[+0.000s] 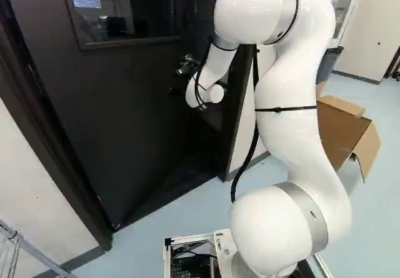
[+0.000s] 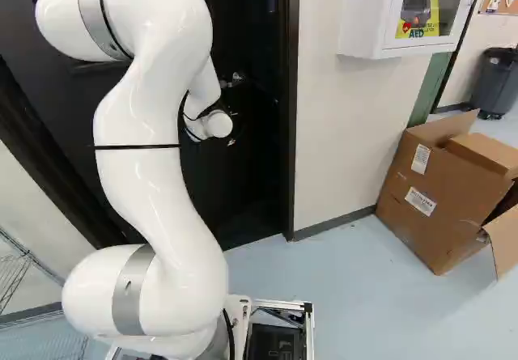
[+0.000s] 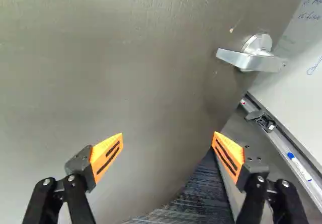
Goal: Open the door and move inside
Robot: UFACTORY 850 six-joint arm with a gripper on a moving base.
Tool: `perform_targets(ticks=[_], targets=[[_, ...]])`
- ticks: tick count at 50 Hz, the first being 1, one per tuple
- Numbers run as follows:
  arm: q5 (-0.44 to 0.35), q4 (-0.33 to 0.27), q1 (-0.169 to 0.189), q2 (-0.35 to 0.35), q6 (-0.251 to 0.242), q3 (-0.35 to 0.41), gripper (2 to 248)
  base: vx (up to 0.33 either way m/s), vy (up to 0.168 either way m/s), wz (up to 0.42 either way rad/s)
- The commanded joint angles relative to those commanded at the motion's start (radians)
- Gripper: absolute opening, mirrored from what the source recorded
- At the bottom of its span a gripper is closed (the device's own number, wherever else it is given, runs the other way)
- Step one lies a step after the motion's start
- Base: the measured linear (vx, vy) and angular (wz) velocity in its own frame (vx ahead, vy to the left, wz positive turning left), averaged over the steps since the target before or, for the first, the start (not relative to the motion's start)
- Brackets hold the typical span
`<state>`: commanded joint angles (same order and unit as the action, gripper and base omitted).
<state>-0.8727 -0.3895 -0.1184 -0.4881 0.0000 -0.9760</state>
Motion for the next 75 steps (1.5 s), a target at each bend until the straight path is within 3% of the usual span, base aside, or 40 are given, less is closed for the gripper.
perform_targets(ticks=[40, 75], targets=[[0.0, 0.062, 0.033, 0.196, 0.0, 0.244, 247, 0.0, 0.0, 0.0], [0.032, 0.182, 0.092, 0.36, 0.0, 0.433, 247, 0.0, 0.0, 0.0]])
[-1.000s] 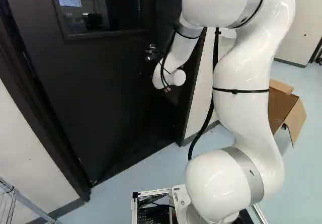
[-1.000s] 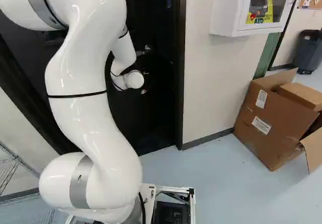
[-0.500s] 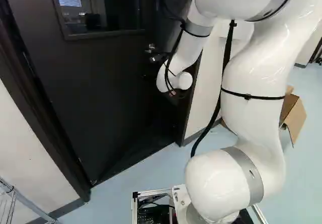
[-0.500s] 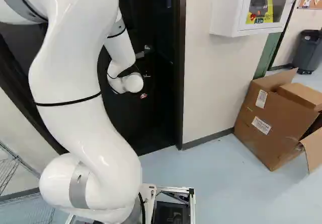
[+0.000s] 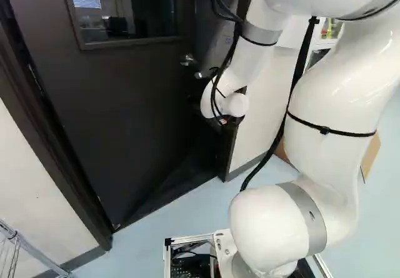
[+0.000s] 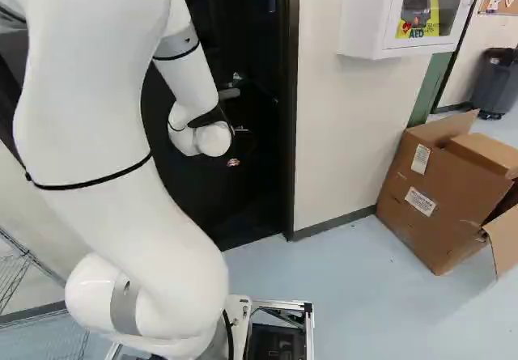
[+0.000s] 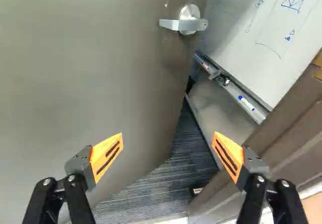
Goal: Open the door and move inside
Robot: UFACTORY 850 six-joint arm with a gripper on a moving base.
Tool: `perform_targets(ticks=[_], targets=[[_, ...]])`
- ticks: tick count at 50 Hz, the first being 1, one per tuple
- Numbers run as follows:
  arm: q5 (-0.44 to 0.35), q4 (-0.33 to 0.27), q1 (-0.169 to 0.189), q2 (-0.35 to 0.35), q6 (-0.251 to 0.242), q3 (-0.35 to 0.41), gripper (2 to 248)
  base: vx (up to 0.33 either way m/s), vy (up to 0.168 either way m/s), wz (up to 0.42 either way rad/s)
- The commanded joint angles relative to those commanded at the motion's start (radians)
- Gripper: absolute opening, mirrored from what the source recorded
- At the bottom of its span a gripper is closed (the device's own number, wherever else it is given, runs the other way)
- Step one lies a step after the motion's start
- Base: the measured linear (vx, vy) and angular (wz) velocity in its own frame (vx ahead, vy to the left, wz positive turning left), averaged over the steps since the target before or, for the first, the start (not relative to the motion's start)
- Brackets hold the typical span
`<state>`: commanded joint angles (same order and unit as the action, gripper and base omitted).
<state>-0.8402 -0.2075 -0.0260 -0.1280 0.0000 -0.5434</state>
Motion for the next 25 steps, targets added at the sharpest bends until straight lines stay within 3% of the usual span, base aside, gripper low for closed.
perform_targets(ticks=[25], targets=[[0.033, 0.09, 0.053, 0.117, 0.0, 0.124, 247, 0.0, 0.0, 0.0]])
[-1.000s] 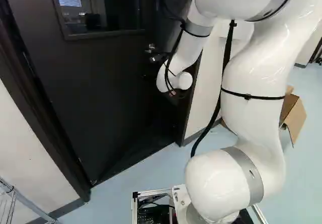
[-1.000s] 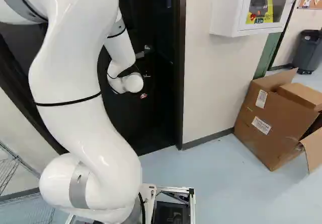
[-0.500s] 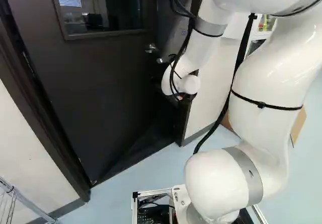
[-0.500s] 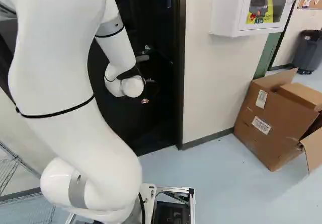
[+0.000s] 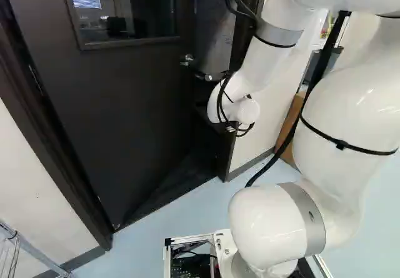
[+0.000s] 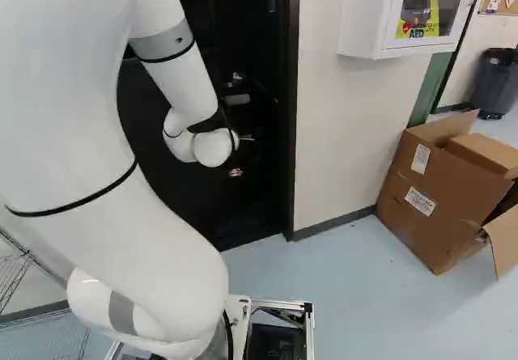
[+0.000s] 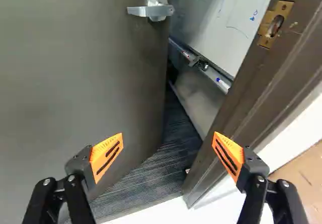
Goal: Open the door and move inside
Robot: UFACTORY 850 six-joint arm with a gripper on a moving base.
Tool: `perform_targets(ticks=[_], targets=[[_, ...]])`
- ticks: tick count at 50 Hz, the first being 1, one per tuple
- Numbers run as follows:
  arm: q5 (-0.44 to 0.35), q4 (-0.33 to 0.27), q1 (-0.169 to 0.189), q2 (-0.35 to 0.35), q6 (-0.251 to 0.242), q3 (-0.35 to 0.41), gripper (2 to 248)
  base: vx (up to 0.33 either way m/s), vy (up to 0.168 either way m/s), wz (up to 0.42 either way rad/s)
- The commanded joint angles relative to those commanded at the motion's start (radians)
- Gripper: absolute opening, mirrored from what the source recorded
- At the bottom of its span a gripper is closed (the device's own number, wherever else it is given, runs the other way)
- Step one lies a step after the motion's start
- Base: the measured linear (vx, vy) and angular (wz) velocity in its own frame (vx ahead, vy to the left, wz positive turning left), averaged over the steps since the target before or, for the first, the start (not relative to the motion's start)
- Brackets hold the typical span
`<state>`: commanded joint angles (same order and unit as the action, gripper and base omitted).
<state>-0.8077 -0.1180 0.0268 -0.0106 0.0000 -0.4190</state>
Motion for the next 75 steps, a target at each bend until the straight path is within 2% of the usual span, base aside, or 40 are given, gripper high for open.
perform_targets(ticks=[31, 75], targets=[[0.017, 0.074, 0.059, 0.152, 0.0, 0.149, 247, 0.0, 0.0, 0.0], [0.017, 0.075, 0.063, 0.16, 0.0, 0.156, 247, 0.009, 0.0, -0.001]])
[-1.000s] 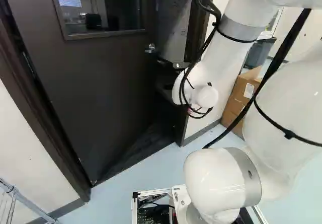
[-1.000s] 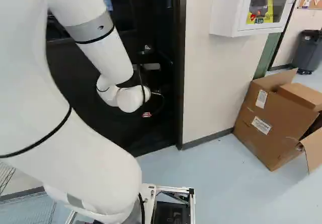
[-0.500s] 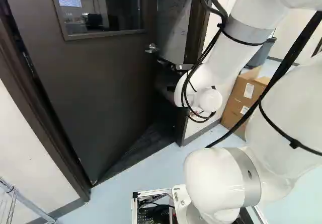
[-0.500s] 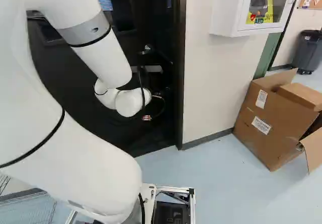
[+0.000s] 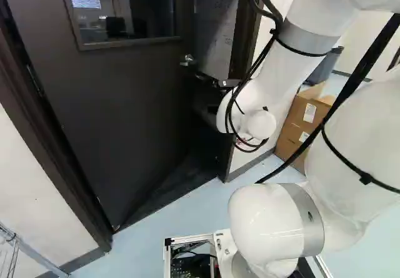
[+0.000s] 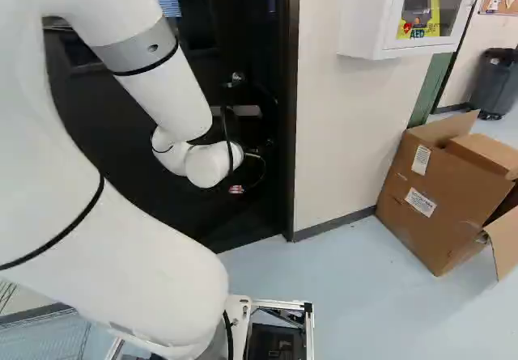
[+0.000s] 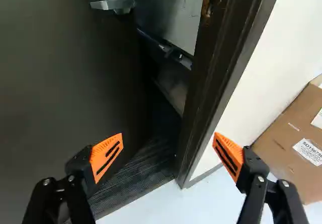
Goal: Open the door and move inside
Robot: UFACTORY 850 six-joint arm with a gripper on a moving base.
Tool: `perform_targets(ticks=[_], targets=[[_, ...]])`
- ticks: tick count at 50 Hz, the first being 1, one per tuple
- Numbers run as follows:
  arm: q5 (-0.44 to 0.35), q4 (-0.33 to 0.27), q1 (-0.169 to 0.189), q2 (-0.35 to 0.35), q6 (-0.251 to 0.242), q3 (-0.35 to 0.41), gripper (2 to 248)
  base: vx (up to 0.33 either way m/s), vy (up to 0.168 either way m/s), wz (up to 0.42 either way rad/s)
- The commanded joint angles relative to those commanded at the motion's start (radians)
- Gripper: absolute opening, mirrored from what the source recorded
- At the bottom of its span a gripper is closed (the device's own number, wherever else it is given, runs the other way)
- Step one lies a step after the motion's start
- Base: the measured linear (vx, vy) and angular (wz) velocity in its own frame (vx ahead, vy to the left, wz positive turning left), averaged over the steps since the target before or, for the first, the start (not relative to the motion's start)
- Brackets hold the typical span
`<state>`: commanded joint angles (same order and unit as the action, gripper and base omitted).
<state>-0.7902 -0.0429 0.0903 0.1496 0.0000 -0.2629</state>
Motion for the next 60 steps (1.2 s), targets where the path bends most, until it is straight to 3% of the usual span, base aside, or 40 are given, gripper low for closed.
perform_targets(ticks=[28, 60], targets=[[0.0, 0.0, 0.0, 0.0, 0.0, 0.0, 247, 0.075, 0.02, -0.017], [0.0, 0.0, 0.0, 0.0, 0.0, 0.0, 247, 0.106, 0.098, -0.024]])
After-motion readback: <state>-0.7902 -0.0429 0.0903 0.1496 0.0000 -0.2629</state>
